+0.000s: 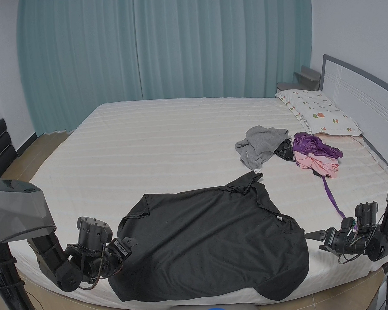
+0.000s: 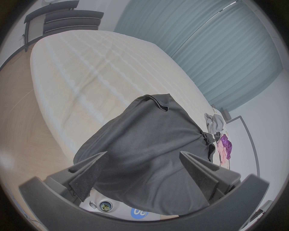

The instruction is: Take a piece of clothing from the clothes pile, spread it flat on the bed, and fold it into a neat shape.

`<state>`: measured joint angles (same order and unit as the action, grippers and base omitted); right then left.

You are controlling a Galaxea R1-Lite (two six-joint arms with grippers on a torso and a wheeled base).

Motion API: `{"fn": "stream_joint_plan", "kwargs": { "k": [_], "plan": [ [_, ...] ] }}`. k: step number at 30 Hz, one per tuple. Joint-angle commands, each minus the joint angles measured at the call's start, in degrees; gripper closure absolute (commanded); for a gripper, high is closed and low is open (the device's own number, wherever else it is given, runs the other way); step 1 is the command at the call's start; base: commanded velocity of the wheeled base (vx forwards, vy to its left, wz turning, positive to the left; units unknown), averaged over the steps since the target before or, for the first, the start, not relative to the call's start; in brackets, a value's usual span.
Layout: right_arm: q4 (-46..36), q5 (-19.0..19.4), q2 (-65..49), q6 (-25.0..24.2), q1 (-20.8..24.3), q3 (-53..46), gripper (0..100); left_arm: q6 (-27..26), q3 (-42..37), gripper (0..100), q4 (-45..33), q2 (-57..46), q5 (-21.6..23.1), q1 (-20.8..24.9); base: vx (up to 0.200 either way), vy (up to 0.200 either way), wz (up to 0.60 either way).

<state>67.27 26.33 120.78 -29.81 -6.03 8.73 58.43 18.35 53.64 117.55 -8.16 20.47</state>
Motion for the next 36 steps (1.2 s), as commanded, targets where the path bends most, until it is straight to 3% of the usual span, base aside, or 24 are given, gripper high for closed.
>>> {"fn": "stream_joint_plan", "kwargs": {
  "k": [1, 12, 20, 26, 36],
  "plan": [
    [0.06, 0.04, 0.33, 0.01, 0.23, -0.2, 0, -0.07, 0.2, 0, -0.03, 0.31, -0.02, -0.08, 0.0, 0.0, 0.0],
    [-0.03, 0.04, 0.86, 0.01, 1.02, -0.38, 0, -0.33, 3.71, 0, -0.38, 2.94, 0.07, -1.13, 0.0, 0.0, 0.0],
    [0.06, 0.04, 1.21, -0.08, 1.02, -0.38, 0, -0.25, 16.81, 0, -4.68, 8.22, 0.07, -3.42, 0.0, 0.0, 0.0],
    [0.06, 0.04, 1.56, -0.08, 1.64, -0.38, 0, -0.25, 31.22, 0, -13.47, 15.34, -0.19, -3.33, 0.0, 0.0, 0.0],
    [0.06, 0.04, 2.0, -0.08, 1.82, -0.2, 0, -2.71, 47.22, 0, -25.95, 21.4, -1.07, -3.07, 0.0, 0.0, 0.0]
  ]
}}
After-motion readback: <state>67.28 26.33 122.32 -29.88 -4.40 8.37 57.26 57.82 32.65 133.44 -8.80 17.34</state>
